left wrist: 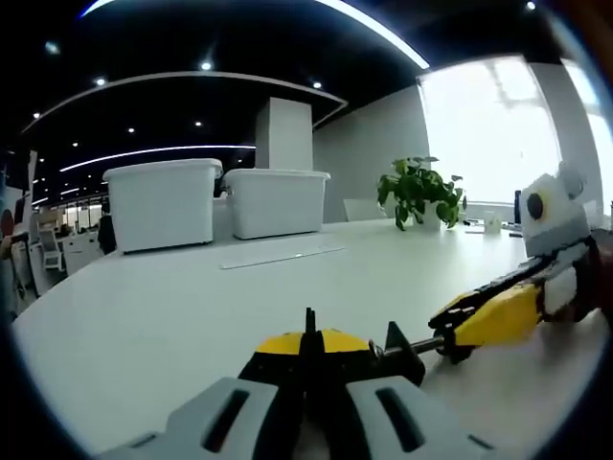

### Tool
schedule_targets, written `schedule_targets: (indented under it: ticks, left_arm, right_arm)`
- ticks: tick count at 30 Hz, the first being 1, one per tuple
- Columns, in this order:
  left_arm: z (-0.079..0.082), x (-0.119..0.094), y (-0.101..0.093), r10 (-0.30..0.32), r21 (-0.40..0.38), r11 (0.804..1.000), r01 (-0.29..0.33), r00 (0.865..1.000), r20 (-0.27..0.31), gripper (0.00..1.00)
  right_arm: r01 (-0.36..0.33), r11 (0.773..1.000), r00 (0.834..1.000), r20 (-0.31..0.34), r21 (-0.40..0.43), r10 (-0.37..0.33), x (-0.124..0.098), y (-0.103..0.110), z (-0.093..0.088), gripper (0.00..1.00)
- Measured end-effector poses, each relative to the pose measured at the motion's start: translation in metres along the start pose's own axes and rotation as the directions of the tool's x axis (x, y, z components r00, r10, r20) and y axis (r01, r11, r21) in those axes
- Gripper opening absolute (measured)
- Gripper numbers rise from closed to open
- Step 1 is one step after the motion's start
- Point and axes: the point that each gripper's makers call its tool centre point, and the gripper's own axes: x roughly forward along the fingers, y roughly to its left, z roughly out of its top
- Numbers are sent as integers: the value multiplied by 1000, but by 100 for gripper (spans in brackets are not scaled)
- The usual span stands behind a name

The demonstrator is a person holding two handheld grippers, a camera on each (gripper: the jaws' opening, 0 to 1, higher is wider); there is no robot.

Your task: Clamp the fixed fixture on the desktop, loosen the retaining clip, secure it to the edge of the desk, and tighten the retaining clip.

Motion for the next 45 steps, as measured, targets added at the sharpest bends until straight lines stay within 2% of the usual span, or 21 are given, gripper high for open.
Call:
schedule_targets:
  ticks: [2, 6, 9, 12, 14, 16, 17, 19, 21, 22, 24, 27, 28, 29, 30, 35, 37, 39, 42, 43, 45]
  left_arm:
    - [0, 0, 0, 0, 0, 1000, 0, 1000, 0, 4]
    - [0, 0, 0, 0, -2, 1000, 0, 1000, 0, 4]
    - [0, 1, 0, 0, -2, 1000, 0, 1000, 0, 4]
    - [0, 1, 0, 1, -2, 1000, -1, 1000, -1, 4]
    - [0, 2, 0, 1, -1, 1000, -1, 1000, 0, 4]
    - [0, 2, 0, 1, 0, 1000, -1, 1000, 0, 4]
    - [0, 2, 0, 1, -3, 1000, -1, 1000, -1, 4]
    - [0, 2, 0, 2, -4, 1000, -2, 1000, -1, 4]
    - [0, 2, 0, 2, -5, 1000, -2, 1000, -1, 4]
    - [0, 2, 0, 3, -5, 1000, -3, 1000, -1, 4]
    - [0, 2, 0, 3, -4, 1000, -3, 1000, -1, 4]
    - [0, 2, 1, 4, -3, 1000, -4, 1000, -1, 4]
    - [0, 2, 1, 5, -2, 1000, -5, 1000, -1, 4]
    - [0, 2, 1, 5, -2, 1000, -5, 1000, -1, 4]
    - [0, 2, 1, 5, -2, 1000, -5, 1000, 0, 4]
    - [0, 2, 1, 4, -5, 1000, -4, 1000, -1, 4]
    - [0, 2, 1, 3, -12, 1000, -3, 1000, -1, 4]
    - [0, 2, 1, 2, -12, 1000, -2, 1000, -1, 4]
    - [0, 2, 0, 1, -10, 1000, -1, 1000, -1, 4]
    - [0, 2, 0, 0, -10, 1000, 0, 1000, -1, 4]
    - [0, 1, 0, 0, -10, 1000, 0, 1000, -1, 4]
  right_arm:
    - [2, 998, 1000, -10, 56, -2, 1, -3, 0, 21]
    - [-7, 1000, 1000, -4, -1, 7, 0, 1, 1, 20]
    - [1, 980, 1000, 5, -198, 0, 0, 4, 6, 18]
    - [36, 914, 999, 29, -405, -27, -1, 12, 5, 18]
    - [54, 836, 998, 49, -546, -32, -1, 16, 5, 18]
    - [70, 721, 997, 72, -690, -28, -1, 21, 4, 18]
    - [82, 684, 996, 79, -725, -36, -2, 22, 3, 18]
    - [97, 624, 995, 87, -775, -47, -1, 24, 2, 18]
    - [105, 597, 994, 90, -795, -54, -1, 25, 2, 18]
    - [112, 558, 994, 96, -822, -59, -1, 26, 2, 18]
    - [134, 444, 991, 114, -886, -73, 0, 27, 1, 18]
    - [152, 237, 987, 135, -960, -87, 0, 31, -4, 18]
    - [153, 191, 986, 138, -969, -90, 0, 32, -5, 18]
    - [159, 179, 985, 144, -971, -93, 0, 33, -5, 18]
    - [157, 192, 986, 141, -969, -94, 1, 32, -7, 18]
    - [156, 190, 986, 142, -969, -86, 0, 31, -3, 18]
    - [125, 175, 992, 119, -977, -47, 0, 32, -5, 19]
    - [100, 261, 995, 90, -960, -48, 2, 31, -5, 21]
    - [76, 520, 997, 81, -851, -14, 0, 36, 7, 25]
    - [73, 583, 996, 93, -809, 4, -2, 37, 13, 27]
    - [67, 774, 992, 125, -630, 15, -6, 32, 28, 31]
